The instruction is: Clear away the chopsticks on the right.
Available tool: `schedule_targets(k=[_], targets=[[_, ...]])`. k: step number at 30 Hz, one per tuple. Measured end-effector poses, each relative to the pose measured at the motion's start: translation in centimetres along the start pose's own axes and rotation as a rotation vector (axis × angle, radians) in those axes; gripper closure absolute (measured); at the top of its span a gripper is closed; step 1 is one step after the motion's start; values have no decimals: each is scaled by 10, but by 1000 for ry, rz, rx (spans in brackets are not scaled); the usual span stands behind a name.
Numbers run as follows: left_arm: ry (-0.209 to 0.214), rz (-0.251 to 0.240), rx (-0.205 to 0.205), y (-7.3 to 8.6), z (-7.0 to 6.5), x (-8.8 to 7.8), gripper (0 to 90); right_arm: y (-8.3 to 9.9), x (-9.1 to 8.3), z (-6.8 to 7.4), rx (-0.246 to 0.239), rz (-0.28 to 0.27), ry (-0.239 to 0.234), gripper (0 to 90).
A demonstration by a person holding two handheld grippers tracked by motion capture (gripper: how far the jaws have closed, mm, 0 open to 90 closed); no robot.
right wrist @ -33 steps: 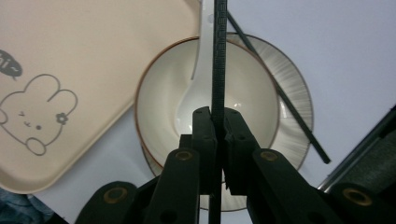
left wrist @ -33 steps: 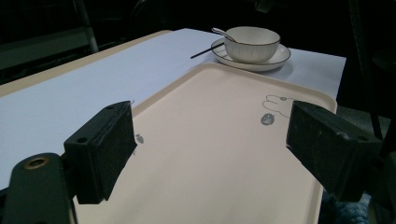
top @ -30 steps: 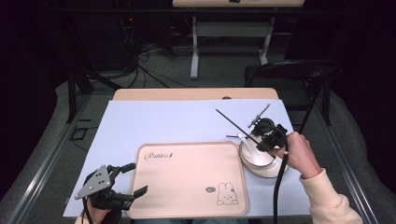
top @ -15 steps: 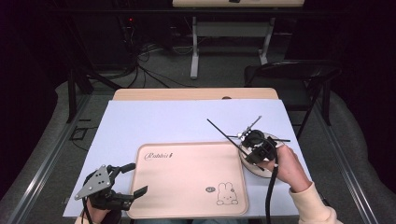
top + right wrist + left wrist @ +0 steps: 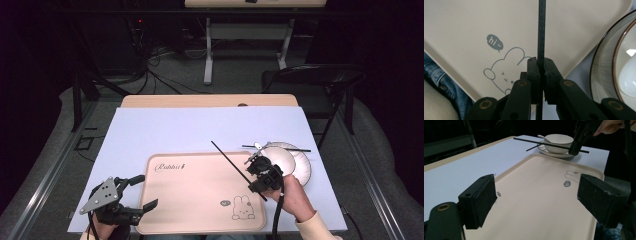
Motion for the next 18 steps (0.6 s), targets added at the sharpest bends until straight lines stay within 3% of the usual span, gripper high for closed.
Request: schedule_targets(k=[3,12,13,15,16,18], targets=[[0,0,-1,0,0,0,154,6,15,0,33,10,-21,852],[10,-3,-2,0,0,-1,154,11,42,4,22,72,-14,850],[7,-1,-1,0,0,-1,154,12,44,6,31,78,-1,850],[25,11,0,1,0,-1,155,13,46,9,-15,116,48,850],[4,4,-2,0,0,0,155,12,49,13,-29,123,66,851],[4,6,-1,0,0,1,155,10,50,14,-43,113,88,850]])
Point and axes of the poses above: each handheld gripper's, and its own axes: x roughly forward along the jaws, y roughly out of its underside, z roughly to its left, the point moved 7 cm from there along x, roughly forward along the jaws, and after that the axes turned 4 degrees about x, right-handed, at the moved point
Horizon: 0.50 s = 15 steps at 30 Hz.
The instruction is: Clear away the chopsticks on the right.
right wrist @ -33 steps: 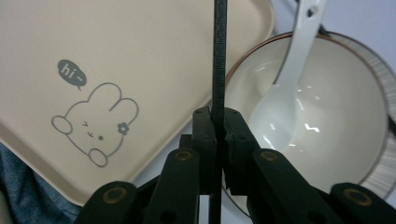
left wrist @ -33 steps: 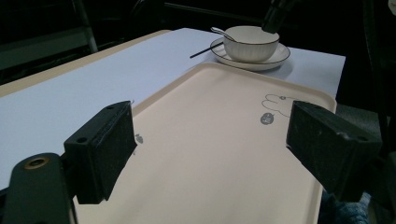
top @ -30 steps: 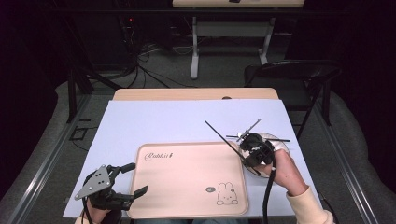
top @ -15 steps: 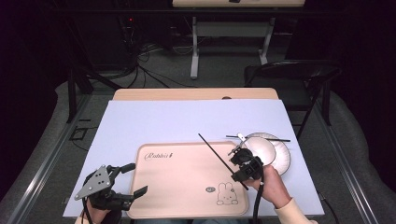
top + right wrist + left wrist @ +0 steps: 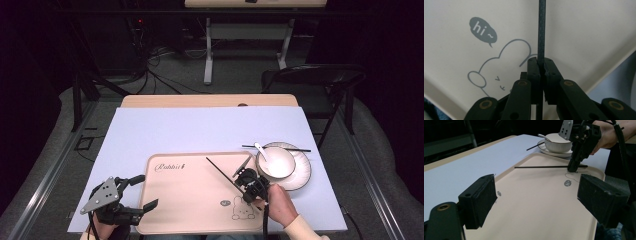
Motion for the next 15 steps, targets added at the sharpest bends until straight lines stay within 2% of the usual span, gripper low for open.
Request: schedule_targets(k=[5,8,9,10,12,15], targets=[[-6,-3,0,0,1,-1,155,1,-1,-1,-11,16,23,845],[-6,-3,-1,0,0,-1,155,1,-1,-1,-11,17,29,777],[-4,-2,-2,0,0,-1,155,0,-1,1,-23,6,24,628],[-2,-2,-2,0,0,-1,154,1,-2,1,-34,17,28,528],[-1,-3,-2,0,0,-1,155,0,-6,2,-54,9,36,424],[-1,0,-2,0,0,0,155,1,-12,4,-82,-28,18,261]])
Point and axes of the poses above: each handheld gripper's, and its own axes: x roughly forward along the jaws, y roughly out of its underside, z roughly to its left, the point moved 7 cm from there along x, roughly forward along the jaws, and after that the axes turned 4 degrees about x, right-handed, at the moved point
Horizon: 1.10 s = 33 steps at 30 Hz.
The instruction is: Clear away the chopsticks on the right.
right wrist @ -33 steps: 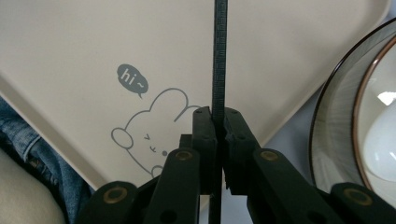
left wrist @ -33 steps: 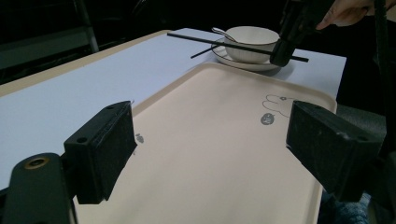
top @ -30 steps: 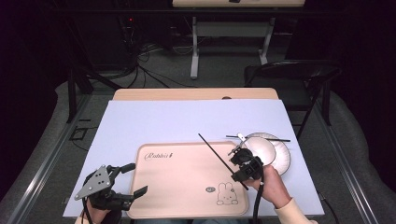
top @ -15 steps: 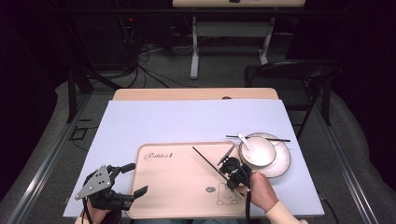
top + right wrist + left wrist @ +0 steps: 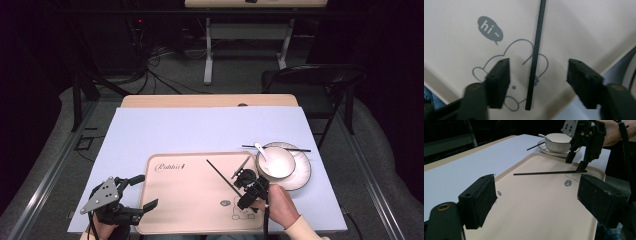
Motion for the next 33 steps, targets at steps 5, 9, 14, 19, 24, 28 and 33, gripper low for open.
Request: schedule_targets(k=[5,9,14,19,24,28,33], targets=[[-2,-1,-1,0,0,-1,155,1,-20,0,-66,-59,-10,0],[-1,-1,1,0,0,0,155,2,-32,-5,-77,-104,-6,0],[-2,1,0,0,0,0,155,12,-55,-31,-81,-177,12,0],[4,14,2,0,0,0,155,26,-70,-57,-76,-203,33,0],[-6,9,3,0,0,0,155,37,-80,-86,-69,-199,66,0],[2,10,6,0,0,1,155,43,-90,-111,-83,-201,101,0],[1,8,5,0,0,1,155,46,-93,-144,-77,-186,120,0]])
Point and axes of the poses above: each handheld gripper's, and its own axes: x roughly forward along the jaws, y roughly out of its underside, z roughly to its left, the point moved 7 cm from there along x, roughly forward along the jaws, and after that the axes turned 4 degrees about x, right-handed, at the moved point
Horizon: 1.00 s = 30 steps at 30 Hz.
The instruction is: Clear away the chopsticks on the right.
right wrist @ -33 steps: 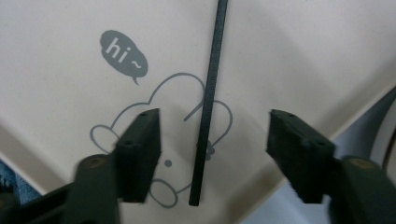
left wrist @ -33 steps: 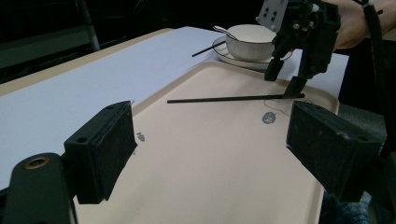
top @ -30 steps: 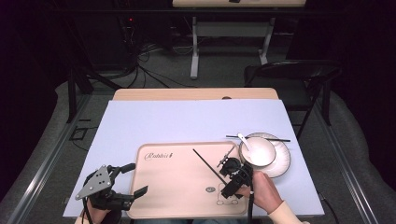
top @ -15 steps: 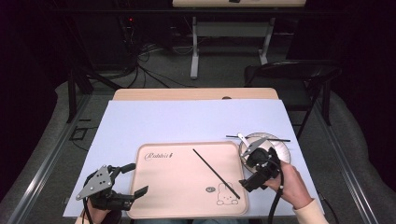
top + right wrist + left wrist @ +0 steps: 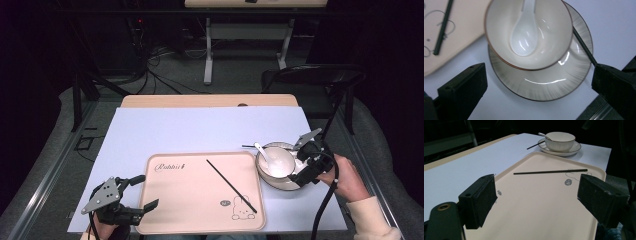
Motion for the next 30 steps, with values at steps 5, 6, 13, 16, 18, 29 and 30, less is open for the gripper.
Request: schedule_targets(k=[5,6,13,16,18,29,30], targets=[[2,1,1,0,0,0,155,2,4,-33,-34,19,6,0],[2,1,1,0,0,0,155,0,5,-37,-73,15,-10,0],[-8,-6,-3,0,0,1,155,-11,20,-59,-104,54,-13,0],[-4,2,-1,0,0,0,155,-18,31,-70,-158,81,-34,0],[-7,0,0,0,0,0,155,-20,37,-77,-178,113,-18,0],[-5,0,-1,0,0,0,154,-31,67,-89,-279,129,29,284],[-5,1,-1,0,0,0,155,-31,68,-89,-270,132,27,307]])
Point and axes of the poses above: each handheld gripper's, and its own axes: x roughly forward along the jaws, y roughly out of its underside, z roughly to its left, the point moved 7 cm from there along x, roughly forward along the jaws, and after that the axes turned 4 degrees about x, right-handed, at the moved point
